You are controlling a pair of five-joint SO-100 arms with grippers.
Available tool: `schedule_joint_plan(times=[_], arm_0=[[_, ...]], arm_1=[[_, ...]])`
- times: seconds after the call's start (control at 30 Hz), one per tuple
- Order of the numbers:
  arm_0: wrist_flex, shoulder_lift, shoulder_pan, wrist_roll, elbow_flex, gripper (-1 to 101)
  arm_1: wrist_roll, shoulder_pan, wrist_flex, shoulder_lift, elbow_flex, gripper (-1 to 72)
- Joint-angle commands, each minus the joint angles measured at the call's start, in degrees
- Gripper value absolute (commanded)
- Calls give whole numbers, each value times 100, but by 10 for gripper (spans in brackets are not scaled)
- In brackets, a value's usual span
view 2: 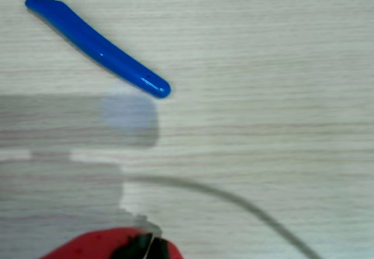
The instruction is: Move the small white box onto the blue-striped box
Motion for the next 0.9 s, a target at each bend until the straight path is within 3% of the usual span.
schedule_joint_plan(times=[0.0, 0.17, 0.3, 0.57, 0.87], arm_0=[[-167, 571, -501, -70, 272, 0], [-703, 2856, -1011, 369, 2101, -1], [229, 5379, -1116, 773, 3059, -1], [1354, 8552, -1380, 1283, 4245, -2], [958, 8824, -2180, 3393, 4702, -1]], arm_1=[[-149, 237, 176, 158, -97, 1], [-149, 237, 176, 158, -97, 1], [-149, 237, 176, 158, -97, 1], [-149, 237, 176, 158, -97, 1], [-149, 237, 176, 158, -97, 1]])
